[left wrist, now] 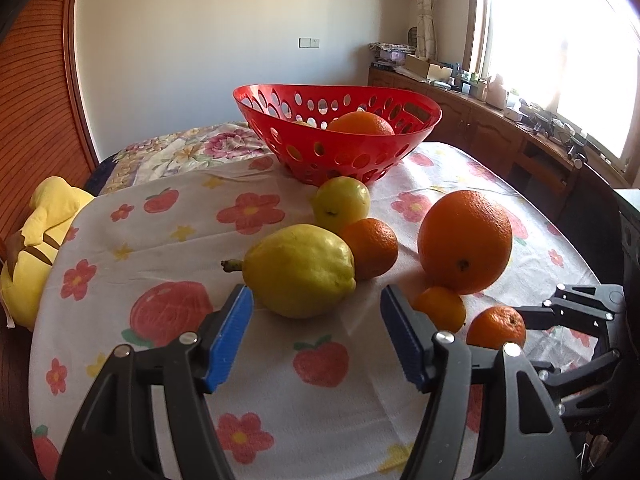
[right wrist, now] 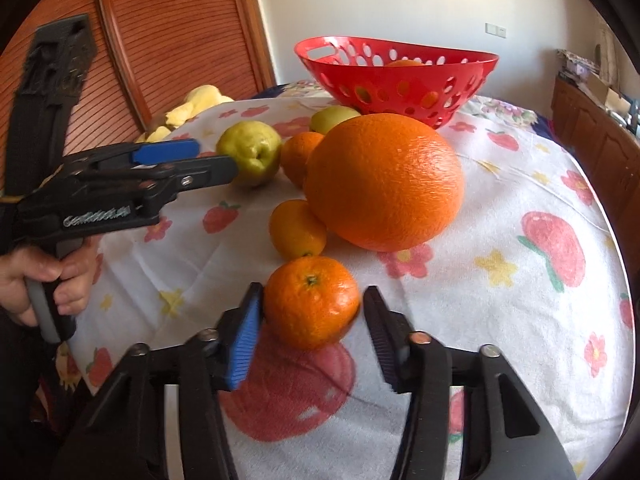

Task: Organize fruits
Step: 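Withdraw both open tools from the basket toward the remaining fruit, then close the left tool on a yellow pear while the right tool grasps a small mandarin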

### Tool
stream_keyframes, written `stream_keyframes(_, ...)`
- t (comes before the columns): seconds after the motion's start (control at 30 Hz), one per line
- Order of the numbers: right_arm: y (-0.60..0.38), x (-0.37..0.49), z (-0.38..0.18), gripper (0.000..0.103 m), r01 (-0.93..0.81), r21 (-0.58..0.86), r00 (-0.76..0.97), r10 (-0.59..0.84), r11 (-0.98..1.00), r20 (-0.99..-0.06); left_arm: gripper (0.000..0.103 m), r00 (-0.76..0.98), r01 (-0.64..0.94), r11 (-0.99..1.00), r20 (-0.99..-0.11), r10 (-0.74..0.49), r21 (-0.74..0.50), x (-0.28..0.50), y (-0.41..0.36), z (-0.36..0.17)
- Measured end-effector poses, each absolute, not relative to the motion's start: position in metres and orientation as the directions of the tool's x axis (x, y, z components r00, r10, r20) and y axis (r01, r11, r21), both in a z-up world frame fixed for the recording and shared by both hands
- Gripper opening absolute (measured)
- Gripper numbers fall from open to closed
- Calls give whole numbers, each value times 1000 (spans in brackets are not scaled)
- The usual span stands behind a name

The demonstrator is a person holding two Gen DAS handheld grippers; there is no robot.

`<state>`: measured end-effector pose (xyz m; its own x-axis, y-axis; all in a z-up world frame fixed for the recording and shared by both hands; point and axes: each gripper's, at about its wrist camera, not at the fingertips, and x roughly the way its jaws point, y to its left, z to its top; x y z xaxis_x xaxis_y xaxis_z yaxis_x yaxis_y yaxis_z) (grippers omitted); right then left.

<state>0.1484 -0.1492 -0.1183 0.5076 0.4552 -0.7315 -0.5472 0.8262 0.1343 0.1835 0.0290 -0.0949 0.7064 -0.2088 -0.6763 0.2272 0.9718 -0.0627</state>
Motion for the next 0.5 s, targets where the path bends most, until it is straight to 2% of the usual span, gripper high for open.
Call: stream_keyframes(0.5,-152,146,-118,46,-530,125,545,450,839,-708,67,690,213,976,-702,-176,-35,218,28,-100)
